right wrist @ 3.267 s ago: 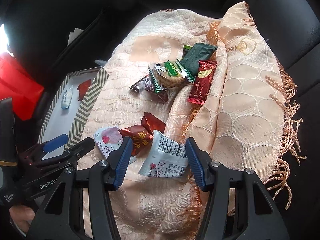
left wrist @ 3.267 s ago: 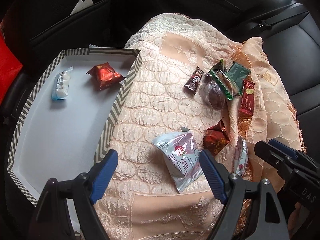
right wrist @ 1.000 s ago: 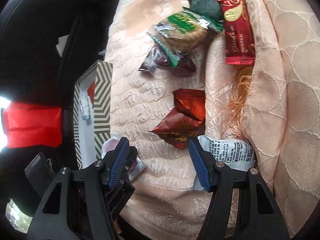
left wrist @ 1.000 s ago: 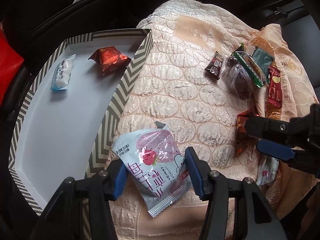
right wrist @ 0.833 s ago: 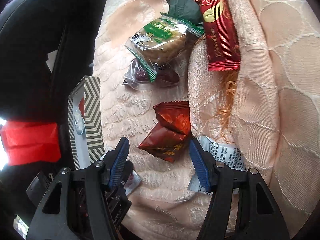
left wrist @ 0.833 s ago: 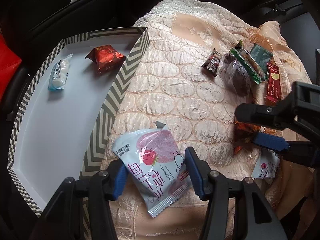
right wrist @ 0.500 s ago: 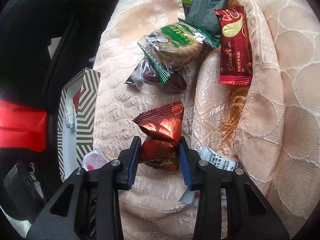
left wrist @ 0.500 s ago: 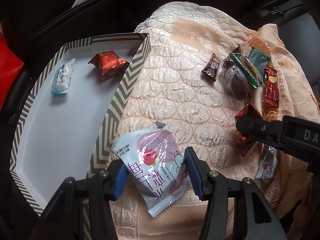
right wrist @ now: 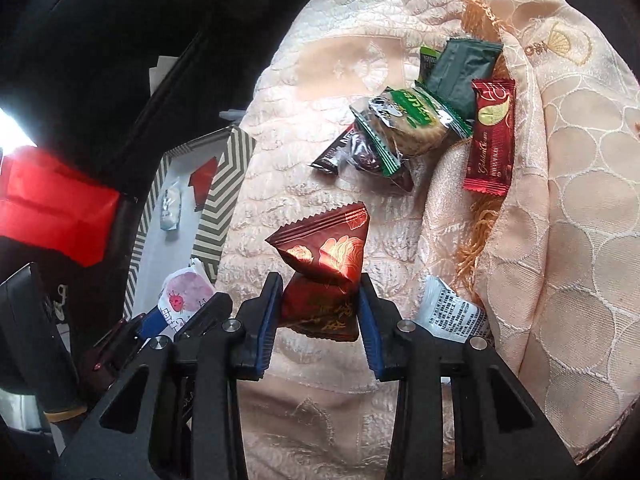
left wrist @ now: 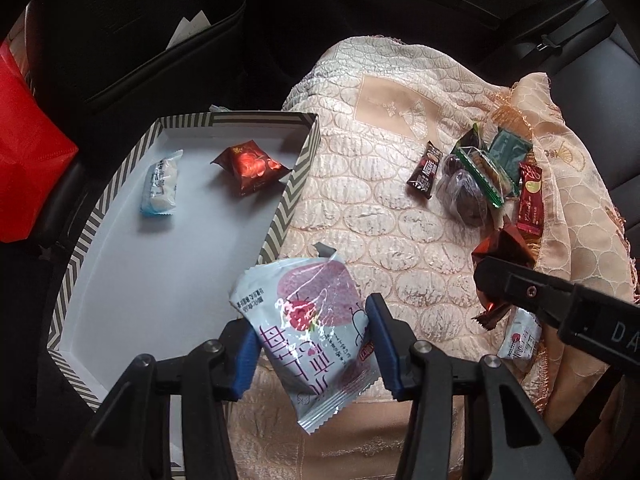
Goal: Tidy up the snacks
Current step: 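Carry the pink packet and red-gold candy over the white tray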
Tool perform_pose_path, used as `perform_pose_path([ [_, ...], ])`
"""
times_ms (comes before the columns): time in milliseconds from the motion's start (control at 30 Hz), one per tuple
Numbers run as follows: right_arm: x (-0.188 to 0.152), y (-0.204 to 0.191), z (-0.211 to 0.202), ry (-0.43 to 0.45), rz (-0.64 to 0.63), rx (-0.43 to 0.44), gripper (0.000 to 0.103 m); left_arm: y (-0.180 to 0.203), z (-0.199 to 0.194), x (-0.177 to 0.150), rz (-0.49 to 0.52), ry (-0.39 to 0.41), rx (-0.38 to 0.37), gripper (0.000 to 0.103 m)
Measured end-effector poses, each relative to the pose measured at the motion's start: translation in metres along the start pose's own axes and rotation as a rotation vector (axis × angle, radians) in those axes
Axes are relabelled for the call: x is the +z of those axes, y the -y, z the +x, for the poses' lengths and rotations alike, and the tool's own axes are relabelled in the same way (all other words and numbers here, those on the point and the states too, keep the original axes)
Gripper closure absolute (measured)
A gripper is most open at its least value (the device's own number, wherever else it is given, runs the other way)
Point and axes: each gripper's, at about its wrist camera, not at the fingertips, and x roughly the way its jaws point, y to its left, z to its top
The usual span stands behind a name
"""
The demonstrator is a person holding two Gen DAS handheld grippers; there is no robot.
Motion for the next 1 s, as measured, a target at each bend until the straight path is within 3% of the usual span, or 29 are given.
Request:
perform_pose_path([
  [400, 0.002, -0.049, 0.006, -0.017, -0.112, 0.019, 0.067, -0.057, -0.012, 0.015, -0.07, 0.041, 0.068, 0.051],
  [1000, 0.004, -0.11, 0.035, -0.057, -0.233, 0.016, 0.067, -0.112, 0.003, 0.022, -0.14, 0.022, 0.126, 0.051],
])
